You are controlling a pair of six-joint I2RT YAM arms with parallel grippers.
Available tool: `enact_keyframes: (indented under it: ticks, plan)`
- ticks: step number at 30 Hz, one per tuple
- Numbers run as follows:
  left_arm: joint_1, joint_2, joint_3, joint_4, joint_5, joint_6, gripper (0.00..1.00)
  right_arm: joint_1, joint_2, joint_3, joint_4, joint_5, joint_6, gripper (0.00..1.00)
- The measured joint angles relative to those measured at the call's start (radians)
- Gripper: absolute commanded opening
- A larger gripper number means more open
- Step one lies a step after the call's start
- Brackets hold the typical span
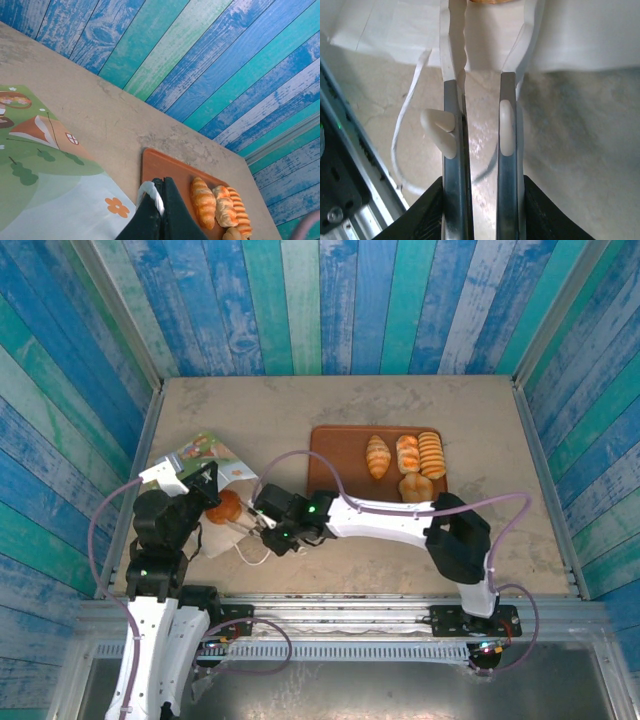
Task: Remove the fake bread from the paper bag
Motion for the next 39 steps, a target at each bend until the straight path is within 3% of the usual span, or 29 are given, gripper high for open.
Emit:
enact_keyframes:
  ticks: [10, 15, 20, 29, 34, 39]
  plan:
    - [0.0, 0.014, -0.001, 0.01, 0.0, -0.011, 0.0, 0.004, -0.054, -0.089, 0.026, 0.0, -0.006, 0.39]
    - [0.0, 0.014, -0.001, 0.011, 0.001, -0.012, 0.0, 0.009, -0.054, -0.084, 0.026, 0.002, -0.018, 0.56]
    - [0.0, 0.014, -0.001, 0.013, 0.013, -0.019, 0.0, 0.011, -0.033, -0.026, -0.003, 0.029, -0.038, 0.62]
    - [0.0, 0.014, -0.001, 0.013, 0.019, -0.02, 0.0, 0.01, 0.11, 0.155, -0.055, 0.046, -0.084, 0.59]
    - [0.0, 0.012, -0.001, 0.013, 0.019, -0.018, 0.0, 0.01, 0.12, 0.153, -0.093, 0.047, -0.101, 0.49]
    - [0.0, 0.012, -0.007, 0.015, 0.019, -0.018, 0.0, 0.01, 0.1, 0.117, -0.099, 0.048, -0.106, 0.52]
